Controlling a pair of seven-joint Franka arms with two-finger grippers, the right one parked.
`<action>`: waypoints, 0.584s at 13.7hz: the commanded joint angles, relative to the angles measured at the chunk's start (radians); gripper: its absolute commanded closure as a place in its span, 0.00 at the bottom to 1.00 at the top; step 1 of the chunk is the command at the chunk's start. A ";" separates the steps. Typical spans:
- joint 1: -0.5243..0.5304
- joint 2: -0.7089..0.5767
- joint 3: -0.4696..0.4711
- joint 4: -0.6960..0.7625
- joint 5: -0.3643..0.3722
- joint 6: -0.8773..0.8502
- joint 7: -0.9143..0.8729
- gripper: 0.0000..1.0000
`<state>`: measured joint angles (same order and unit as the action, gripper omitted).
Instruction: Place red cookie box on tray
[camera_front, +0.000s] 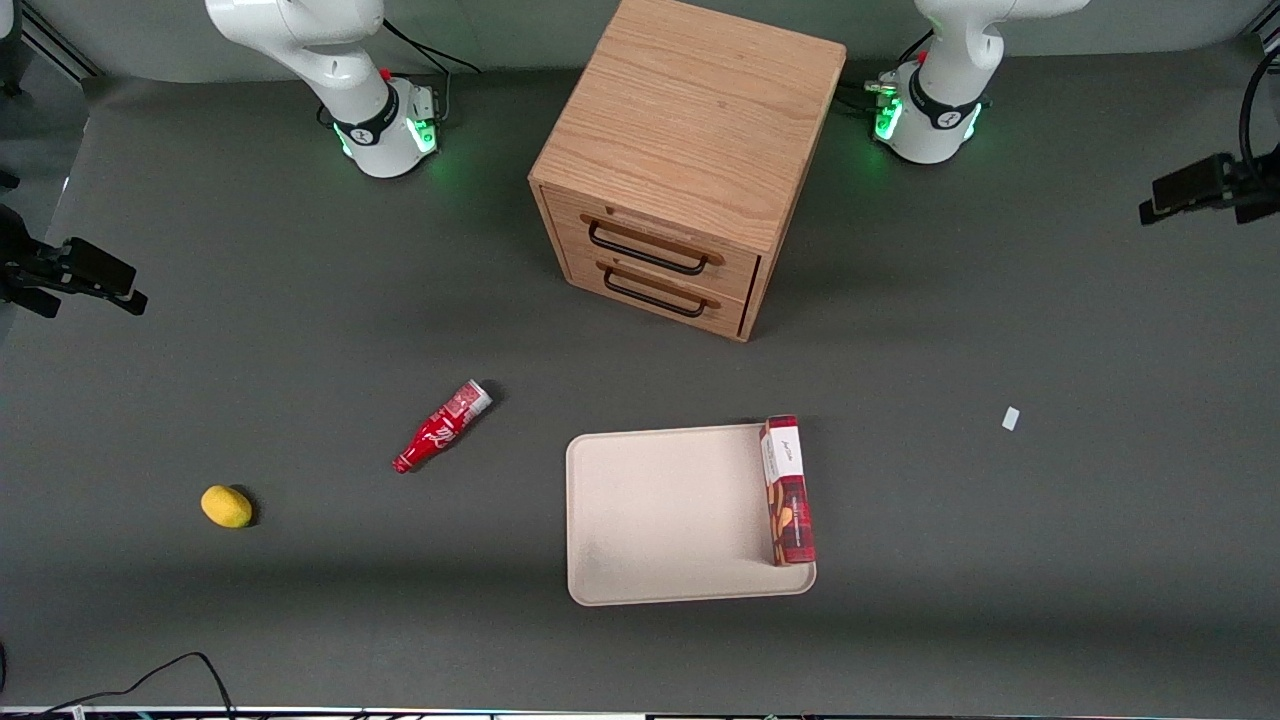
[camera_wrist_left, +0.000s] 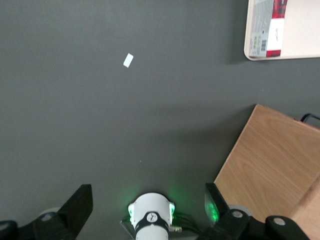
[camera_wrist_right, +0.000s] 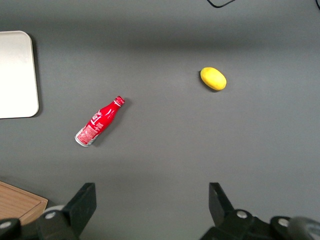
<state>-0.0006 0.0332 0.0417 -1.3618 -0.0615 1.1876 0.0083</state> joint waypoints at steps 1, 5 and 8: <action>-0.006 -0.072 0.001 -0.068 0.028 0.003 0.018 0.00; 0.041 -0.148 -0.043 -0.173 0.068 0.071 0.019 0.00; 0.039 -0.278 -0.048 -0.376 0.068 0.202 0.019 0.00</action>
<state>0.0246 -0.1122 0.0090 -1.5636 -0.0086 1.3089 0.0091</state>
